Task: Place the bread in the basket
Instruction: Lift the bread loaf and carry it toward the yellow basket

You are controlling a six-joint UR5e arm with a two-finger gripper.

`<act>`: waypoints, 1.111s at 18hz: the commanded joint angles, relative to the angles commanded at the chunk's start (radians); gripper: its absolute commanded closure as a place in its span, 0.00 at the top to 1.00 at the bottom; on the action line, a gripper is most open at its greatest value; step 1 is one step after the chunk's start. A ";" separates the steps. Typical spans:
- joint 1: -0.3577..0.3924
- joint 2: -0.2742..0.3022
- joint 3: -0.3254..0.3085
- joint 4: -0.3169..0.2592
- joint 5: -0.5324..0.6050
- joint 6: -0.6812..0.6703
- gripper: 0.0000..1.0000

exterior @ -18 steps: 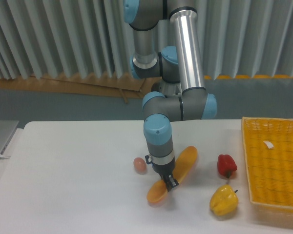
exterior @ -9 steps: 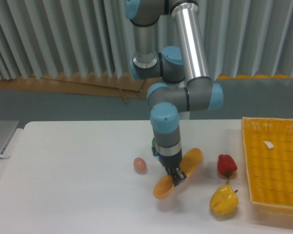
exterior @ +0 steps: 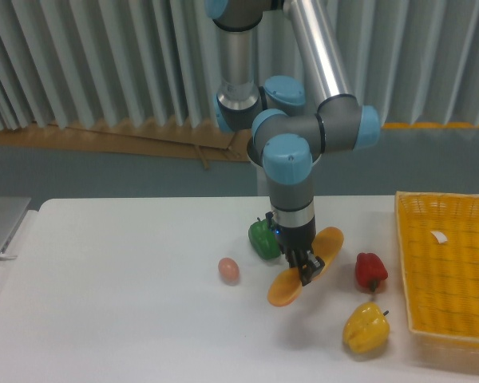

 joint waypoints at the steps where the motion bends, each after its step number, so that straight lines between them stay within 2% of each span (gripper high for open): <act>1: 0.006 0.008 0.006 -0.015 0.000 0.017 0.41; 5: 0.041 0.025 0.035 -0.112 0.002 0.115 0.40; 9: 0.064 0.032 0.054 -0.155 0.000 0.132 0.40; 12: 0.101 0.041 0.089 -0.212 -0.012 0.233 0.40; 20: 0.238 0.052 0.094 -0.255 -0.017 0.563 0.40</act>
